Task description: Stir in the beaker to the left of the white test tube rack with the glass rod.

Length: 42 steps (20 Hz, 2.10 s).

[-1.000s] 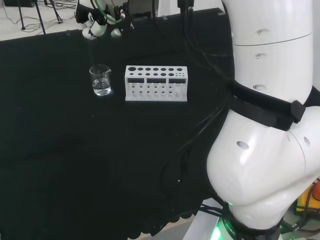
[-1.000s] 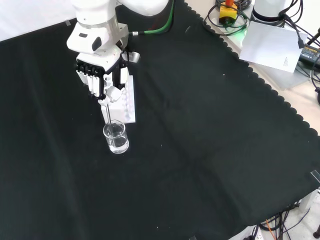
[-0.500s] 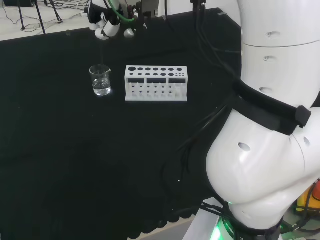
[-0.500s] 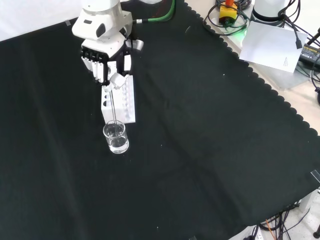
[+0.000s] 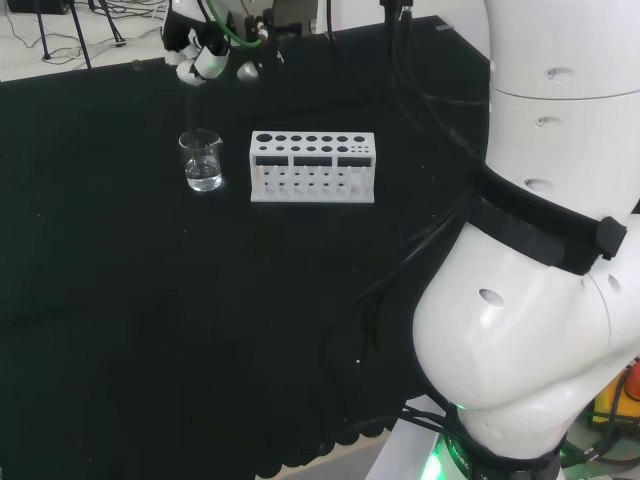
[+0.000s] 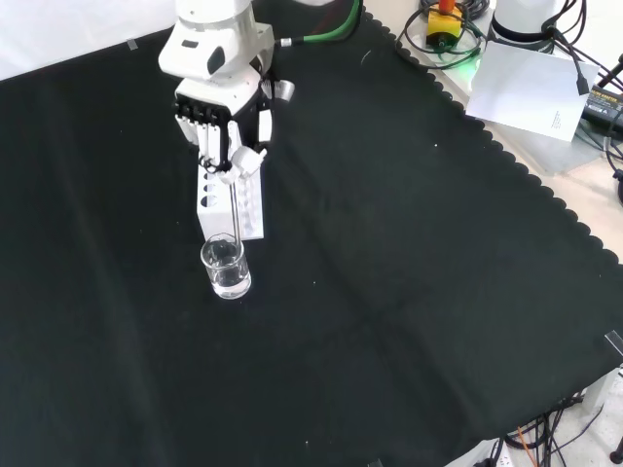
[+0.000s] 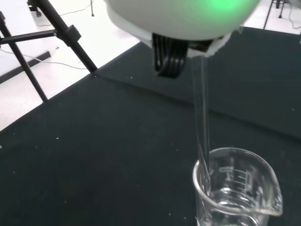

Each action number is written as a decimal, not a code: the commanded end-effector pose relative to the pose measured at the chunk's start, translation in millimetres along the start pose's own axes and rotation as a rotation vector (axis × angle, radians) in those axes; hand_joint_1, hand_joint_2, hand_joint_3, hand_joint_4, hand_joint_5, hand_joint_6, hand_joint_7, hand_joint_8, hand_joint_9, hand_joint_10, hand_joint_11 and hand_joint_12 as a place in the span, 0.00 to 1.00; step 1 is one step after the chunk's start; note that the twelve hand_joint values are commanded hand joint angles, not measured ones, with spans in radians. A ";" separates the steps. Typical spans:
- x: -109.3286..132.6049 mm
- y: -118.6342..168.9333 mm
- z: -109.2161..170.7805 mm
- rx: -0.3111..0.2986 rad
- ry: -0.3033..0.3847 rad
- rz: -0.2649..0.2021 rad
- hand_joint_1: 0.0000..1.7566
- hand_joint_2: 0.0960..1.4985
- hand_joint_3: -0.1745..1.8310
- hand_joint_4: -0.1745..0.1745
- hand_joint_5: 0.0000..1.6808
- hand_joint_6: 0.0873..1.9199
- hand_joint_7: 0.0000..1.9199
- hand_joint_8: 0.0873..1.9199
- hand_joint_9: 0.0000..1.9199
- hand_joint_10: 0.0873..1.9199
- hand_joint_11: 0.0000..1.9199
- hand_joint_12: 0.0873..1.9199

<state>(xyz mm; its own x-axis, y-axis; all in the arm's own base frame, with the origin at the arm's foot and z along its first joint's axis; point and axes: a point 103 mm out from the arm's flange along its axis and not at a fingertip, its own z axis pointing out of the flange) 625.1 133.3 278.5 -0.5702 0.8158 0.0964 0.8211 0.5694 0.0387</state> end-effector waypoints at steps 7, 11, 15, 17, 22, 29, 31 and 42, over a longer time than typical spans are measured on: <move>-20.0 26.4 4.8 -0.034 -0.034 -0.045 0.76 0.35 0.49 0.00 0.72 0.27 0.70 0.44 0.98 0.18 0.91 0.37; -39.4 12.3 -5.9 -0.053 -0.026 -0.012 0.76 0.35 0.49 0.00 0.72 0.27 0.70 0.44 0.98 0.18 0.91 0.37; -46.1 -3.1 -10.4 -0.052 -0.021 0.005 0.76 0.35 0.49 0.00 0.72 0.27 0.70 0.44 0.98 0.18 0.91 0.37; -44.9 -9.1 -11.2 -0.046 -0.021 0.012 0.76 0.35 0.49 0.00 0.72 0.27 0.70 0.44 0.98 0.18 0.91 0.37; -23.5 -14.8 -5.9 -0.026 -0.016 0.004 0.76 0.35 0.49 0.00 0.72 0.27 0.70 0.44 0.98 0.18 0.91 0.37; -4.4 8.9 3.5 -0.029 0.006 -0.026 0.76 0.35 0.49 0.00 0.72 0.26 0.70 0.44 0.98 0.18 0.91 0.37; 0.3 23.7 -0.3 -0.009 -0.006 -0.021 0.76 0.35 0.48 0.00 0.72 0.26 0.70 0.44 0.98 0.18 0.91 0.37; -50.4 1.3 -4.5 -0.021 -0.024 0.022 0.76 0.35 0.48 0.00 0.72 0.26 0.70 0.44 0.99 0.18 0.91 0.37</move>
<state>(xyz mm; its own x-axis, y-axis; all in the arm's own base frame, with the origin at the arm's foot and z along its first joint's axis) 666.4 122.9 263.2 -0.5719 0.8158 0.0860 0.8203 0.5683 0.0646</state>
